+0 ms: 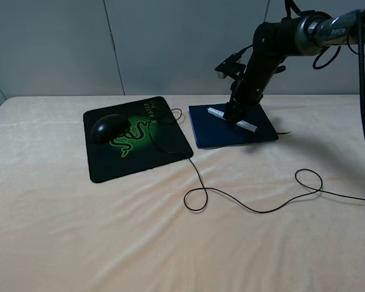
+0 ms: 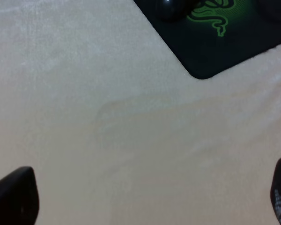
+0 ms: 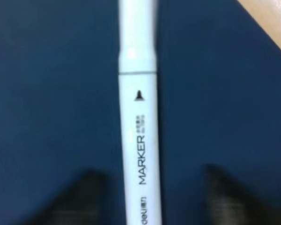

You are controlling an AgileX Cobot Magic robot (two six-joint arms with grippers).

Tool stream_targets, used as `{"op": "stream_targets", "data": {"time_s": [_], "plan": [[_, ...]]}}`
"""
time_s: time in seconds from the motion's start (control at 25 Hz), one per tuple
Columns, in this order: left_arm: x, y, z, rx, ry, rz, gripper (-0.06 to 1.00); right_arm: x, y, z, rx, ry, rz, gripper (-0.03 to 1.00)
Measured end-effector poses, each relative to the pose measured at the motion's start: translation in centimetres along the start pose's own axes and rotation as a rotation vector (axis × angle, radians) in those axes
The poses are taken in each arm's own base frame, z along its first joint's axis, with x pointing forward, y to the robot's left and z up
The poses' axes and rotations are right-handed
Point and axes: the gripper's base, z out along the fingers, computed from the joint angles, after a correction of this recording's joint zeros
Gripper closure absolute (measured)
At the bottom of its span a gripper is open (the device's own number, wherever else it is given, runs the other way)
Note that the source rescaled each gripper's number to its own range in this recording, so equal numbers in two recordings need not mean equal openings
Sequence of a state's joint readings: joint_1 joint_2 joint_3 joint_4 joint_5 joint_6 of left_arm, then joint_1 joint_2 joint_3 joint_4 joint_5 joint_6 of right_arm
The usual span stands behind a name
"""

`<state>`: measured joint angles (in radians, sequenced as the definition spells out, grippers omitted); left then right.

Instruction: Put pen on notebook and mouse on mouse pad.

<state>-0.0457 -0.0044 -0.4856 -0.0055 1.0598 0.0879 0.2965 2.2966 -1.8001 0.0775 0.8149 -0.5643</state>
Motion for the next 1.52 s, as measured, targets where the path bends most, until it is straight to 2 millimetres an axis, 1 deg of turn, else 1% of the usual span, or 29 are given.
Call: {"op": "stream_targets", "data": {"time_s": [0.08, 0.16, 0.4, 0.52, 0.64, 0.8, 0.96, 1.08, 1.16, 1.36, 1.48, 1.52], "plan": [[0.0, 0.0, 0.0, 0.0, 0.0, 0.0, -0.05, 0.0, 0.0, 0.0, -0.001, 0.001, 0.025, 0.04], [0.0, 0.0, 0.0, 0.0, 0.0, 0.0, -0.05, 0.1, 0.0, 0.0, -0.004, 0.007, 0.035, -0.01], [0.0, 0.0, 0.0, 0.0, 0.0, 0.0, -0.05, 0.1, 0.1, 0.0, -0.008, 0.014, 0.038, -0.03], [0.0, 0.0, 0.0, 0.0, 0.0, 0.0, -0.05, -0.1, 0.0, -1.0, -0.005, 0.006, 0.038, -0.03], [0.0, 0.0, 0.0, 0.0, 0.0, 0.0, -0.05, -0.4, 0.0, -3.3, 0.0, -0.008, 0.043, -0.03], [0.0, 0.0, 0.0, 0.0, 0.0, 0.0, -0.05, -0.3, 0.3, -6.1, -0.021, 0.023, 0.072, -0.03], [0.0, 0.0, 0.0, 0.0, 0.0, 0.0, -0.05, 0.0, 0.7, -9.5, -0.038, 0.051, 0.12, -0.03], [0.0, 0.0, 0.0, 0.0, 0.0, 0.0, -0.05, 0.4, 1.2, -12.5, -0.051, 0.076, 0.175, -0.03], [0.0, 0.0, 0.0, 0.0, 0.0, 0.0, -0.05, 0.6, 1.4, -14.6, -0.044, 0.062, 0.206, -0.03], [0.0, 0.0, 0.0, 0.0, 0.0, 0.0, -0.05, 0.7, 1.8, -19.7, -0.005, -0.035, 0.355, -0.03], [0.0, 0.0, 0.0, 0.0, 0.0, 0.0, -0.05, 1.2, 2.3, -23.4, 0.017, -0.112, 0.429, -0.03], [0.0, 0.0, 0.0, 0.0, 0.0, 0.0, -0.05, 1.4, 2.6, -24.3, 0.021, -0.13, 0.439, -0.03]]}}
